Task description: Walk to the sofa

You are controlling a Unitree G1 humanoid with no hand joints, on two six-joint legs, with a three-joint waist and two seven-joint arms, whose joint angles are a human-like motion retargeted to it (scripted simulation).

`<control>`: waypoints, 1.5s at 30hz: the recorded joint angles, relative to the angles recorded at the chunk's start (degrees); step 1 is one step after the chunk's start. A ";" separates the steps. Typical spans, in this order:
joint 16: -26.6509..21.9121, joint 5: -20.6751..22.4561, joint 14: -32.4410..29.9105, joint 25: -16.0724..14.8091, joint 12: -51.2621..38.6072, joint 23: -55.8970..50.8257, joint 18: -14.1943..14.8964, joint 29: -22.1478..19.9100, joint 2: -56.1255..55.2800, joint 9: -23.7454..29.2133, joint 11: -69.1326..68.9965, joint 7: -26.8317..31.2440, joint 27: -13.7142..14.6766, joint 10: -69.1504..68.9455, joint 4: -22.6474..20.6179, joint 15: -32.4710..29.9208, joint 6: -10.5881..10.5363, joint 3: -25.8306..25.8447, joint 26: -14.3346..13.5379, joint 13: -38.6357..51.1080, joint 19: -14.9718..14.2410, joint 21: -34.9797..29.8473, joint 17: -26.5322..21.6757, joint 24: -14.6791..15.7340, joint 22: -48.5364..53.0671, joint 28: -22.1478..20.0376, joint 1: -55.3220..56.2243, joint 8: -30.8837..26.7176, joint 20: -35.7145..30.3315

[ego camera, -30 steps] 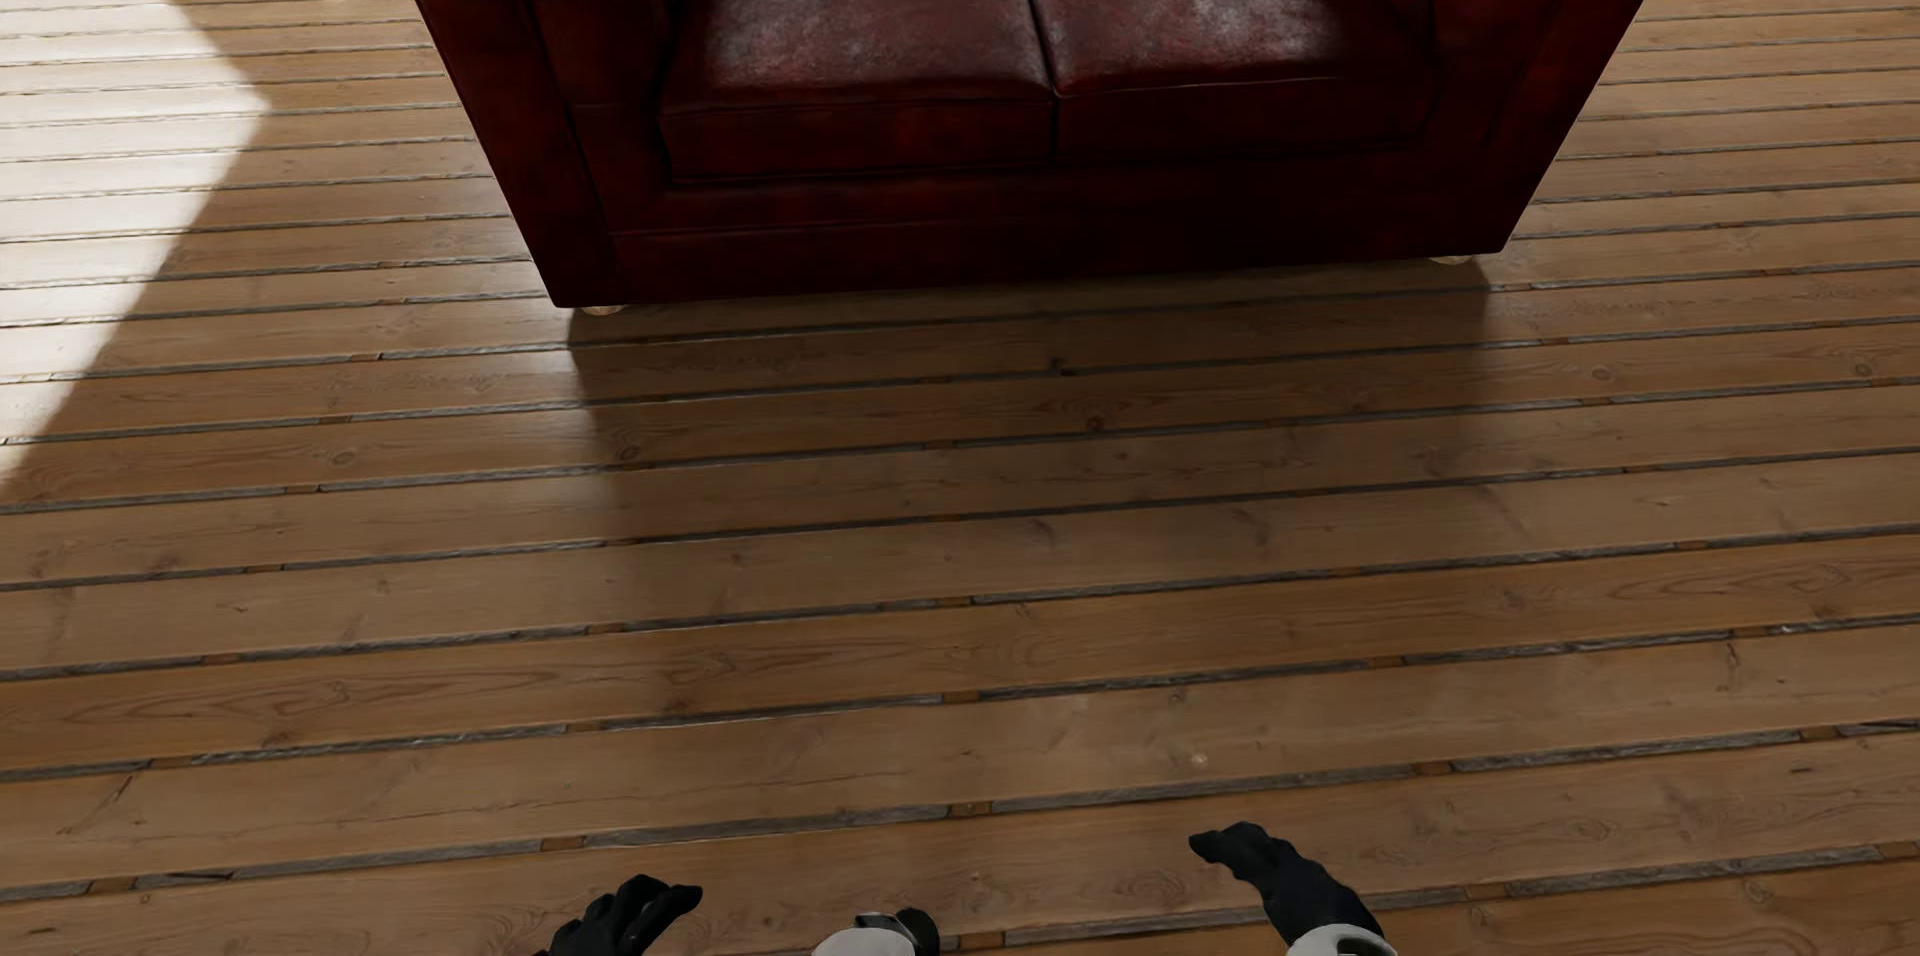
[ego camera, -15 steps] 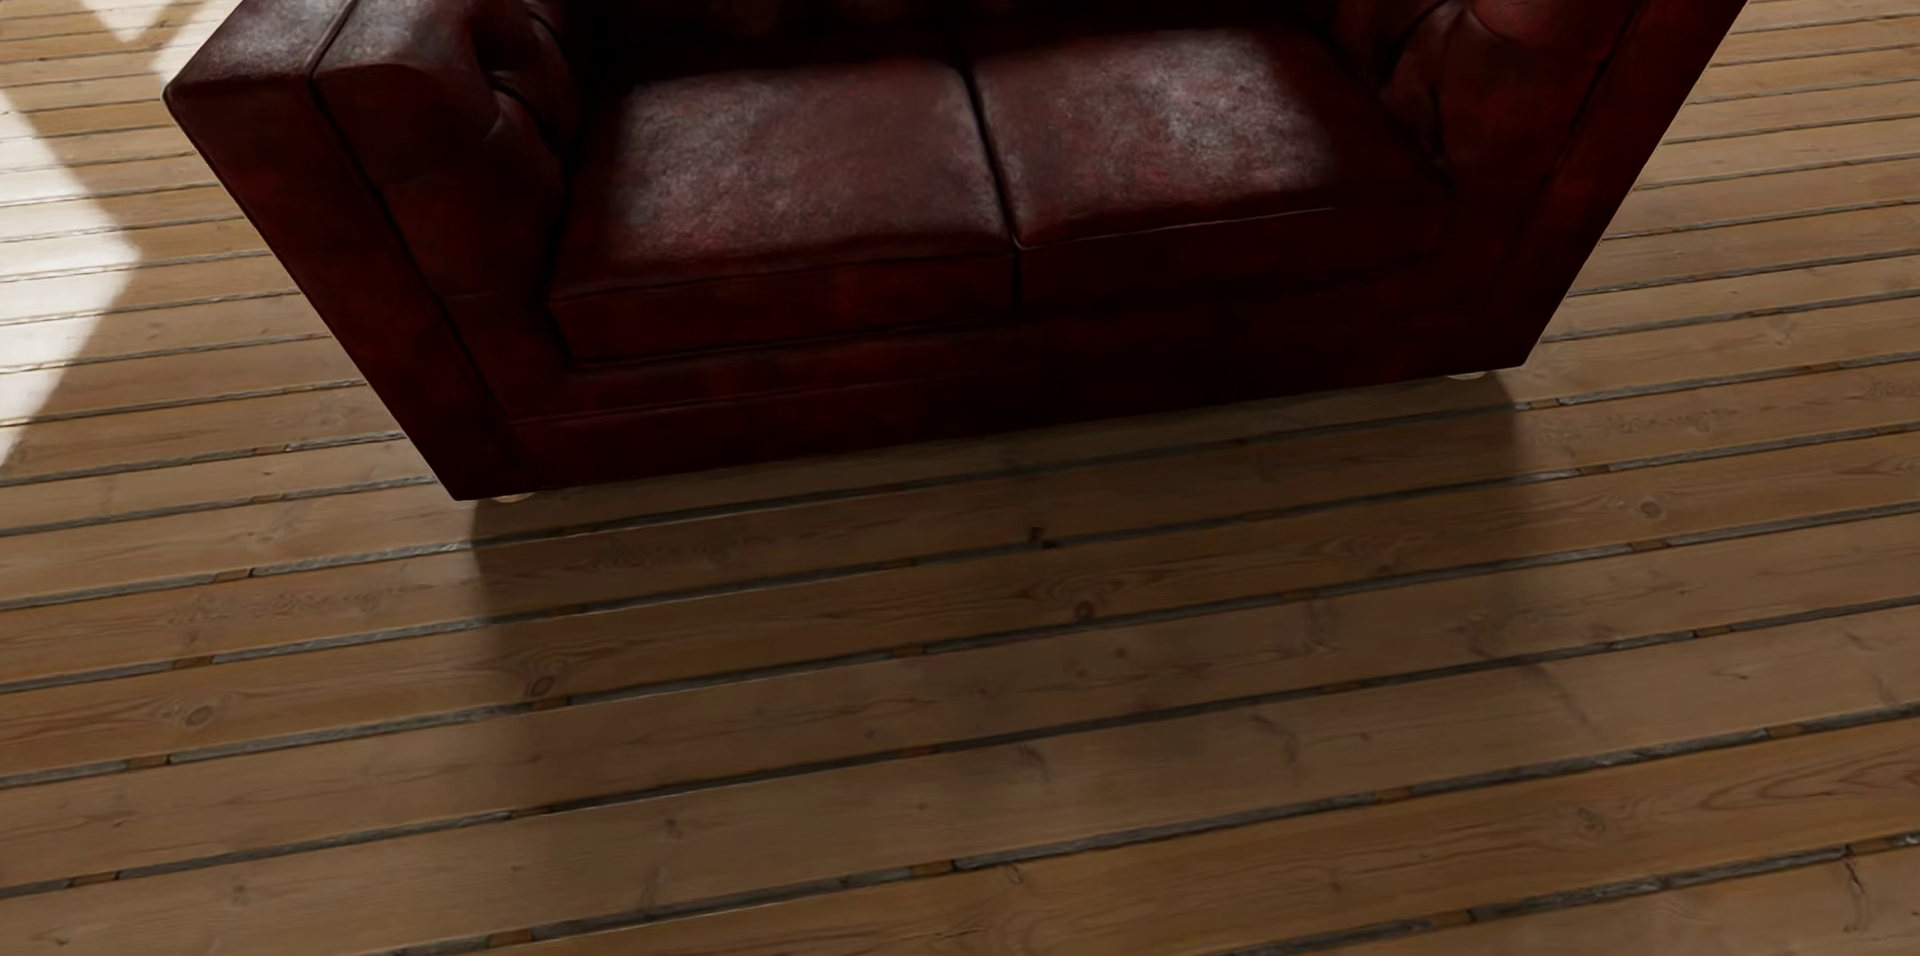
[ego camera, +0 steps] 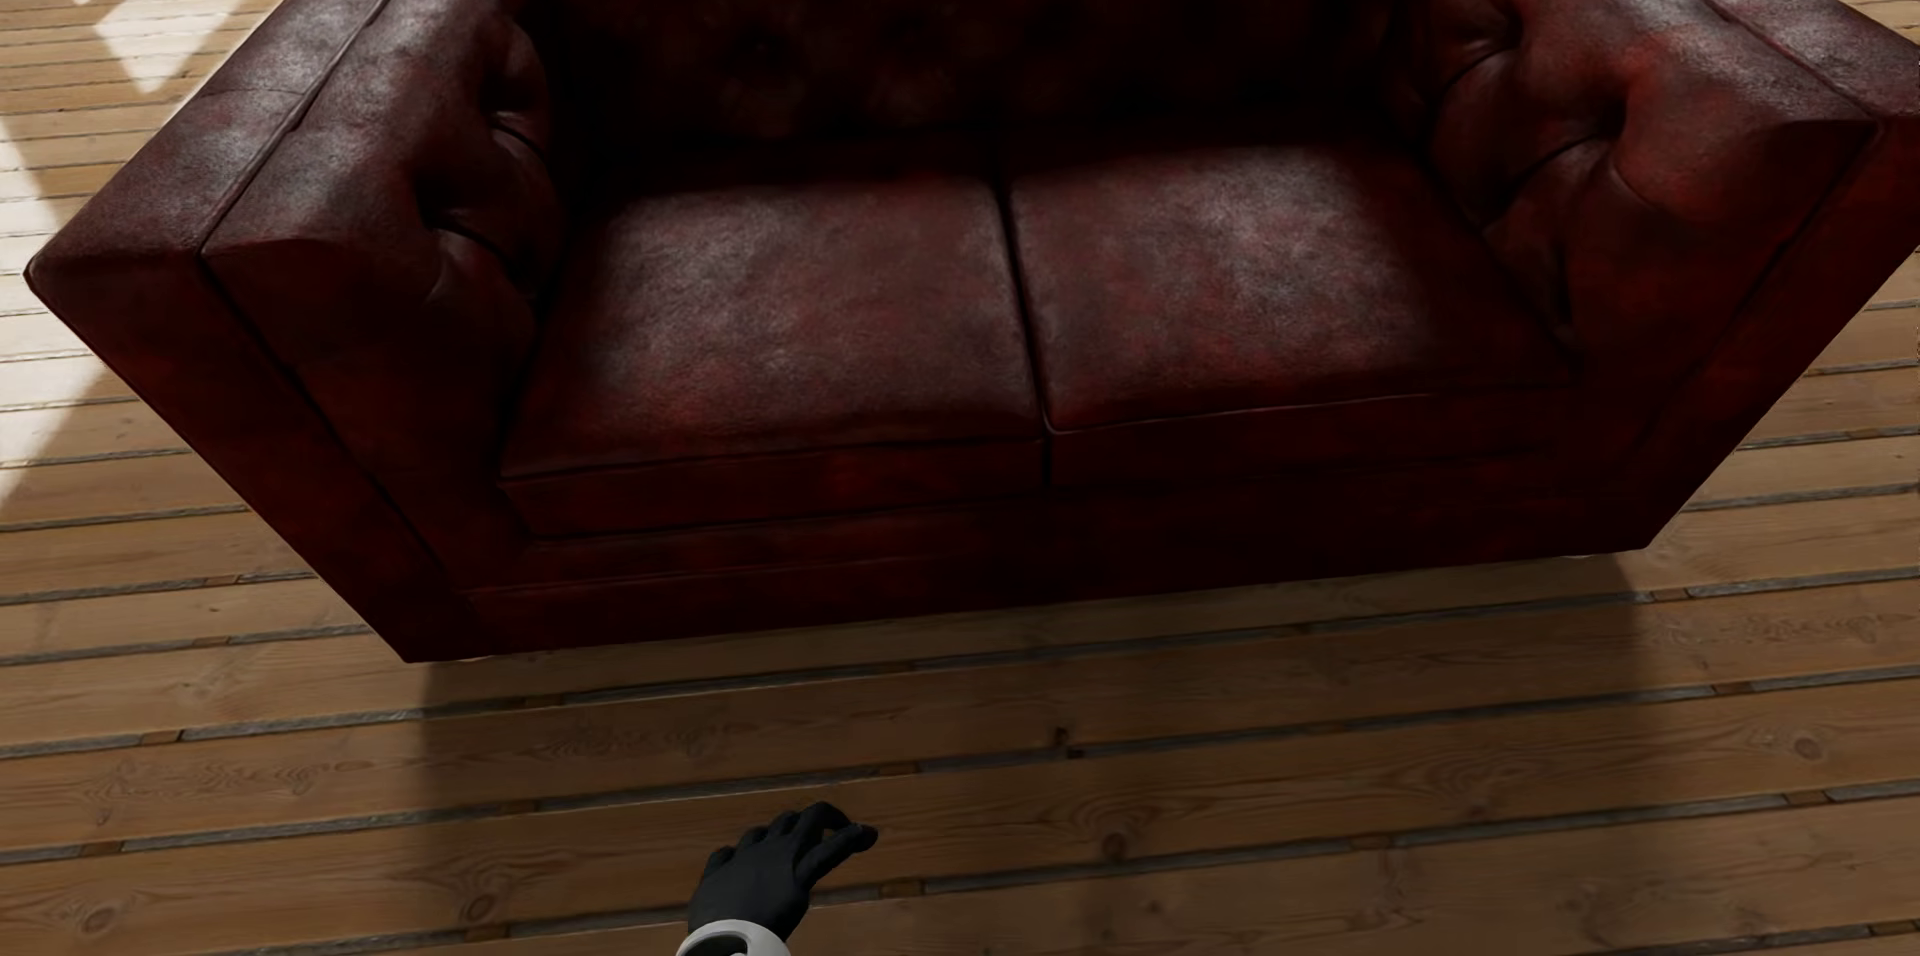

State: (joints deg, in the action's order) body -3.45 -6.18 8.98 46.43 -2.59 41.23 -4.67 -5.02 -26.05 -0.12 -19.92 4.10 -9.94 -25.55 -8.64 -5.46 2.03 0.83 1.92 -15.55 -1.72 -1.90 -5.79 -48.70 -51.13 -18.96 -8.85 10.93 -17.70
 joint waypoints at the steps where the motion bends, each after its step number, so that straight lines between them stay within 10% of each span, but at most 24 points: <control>1: -0.30 1.30 -4.38 0.11 1.16 0.66 1.09 -0.03 1.61 -0.30 -0.56 -0.05 -0.18 -3.89 1.53 1.78 -0.84 0.15 1.37 0.40 0.52 0.38 0.69 -0.08 -1.84 1.38 0.76 0.80 0.12; 6: -7.28 8.00 -26.93 0.15 4.09 1.77 14.76 -1.56 9.19 -0.04 -1.56 -3.98 2.56 -39.47 15.02 9.72 -5.21 0.91 1.32 3.08 4.08 0.39 2.85 -4.30 -3.92 10.42 19.02 7.64 -4.83; 13: -7.32 14.53 1.08 1.90 11.40 2.11 6.74 -3.02 19.05 0.75 -0.94 -2.52 5.13 -21.57 15.56 16.62 -7.61 -2.45 5.64 10.00 4.94 -1.53 2.89 5.11 4.16 4.36 35.90 5.24 7.33; 17: -6.05 15.84 -13.50 1.14 13.14 0.35 7.76 -1.84 24.43 0.72 1.90 12.91 6.18 1.78 7.57 16.60 -6.88 -4.85 5.52 11.51 4.23 -5.51 1.52 3.23 3.42 4.64 33.05 -0.89 7.11; 24: -4.06 13.71 -10.77 0.11 9.98 3.89 3.65 -2.22 27.98 -0.42 -0.18 3.09 3.27 7.58 10.00 10.37 -5.02 -4.59 4.85 9.68 -3.56 -5.46 2.29 -1.59 -0.33 13.16 23.94 -10.11 3.53; 29: -2.74 11.45 -8.31 1.95 5.28 7.93 2.40 1.30 29.92 -0.94 -0.50 0.94 1.02 7.95 8.29 8.64 -3.72 -5.10 4.06 6.81 -6.94 -9.28 0.49 1.38 4.37 8.99 21.06 -12.37 7.55; 45: -1.26 7.31 -2.93 -0.89 4.30 1.64 0.48 -1.02 26.14 -2.20 -11.58 0.78 2.88 7.27 3.29 5.59 -1.35 -5.40 5.83 9.28 -7.91 -8.93 -0.30 -1.03 -4.75 9.38 19.01 -13.17 1.72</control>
State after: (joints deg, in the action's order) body -4.71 1.13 6.06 45.54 1.70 42.87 -4.19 -6.04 0.09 -2.32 -31.50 4.88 -7.06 -18.27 -5.35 0.13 0.68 -4.57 7.75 -6.27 -9.64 -10.83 -6.09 -49.74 -55.88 -9.58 10.16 -2.24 -15.98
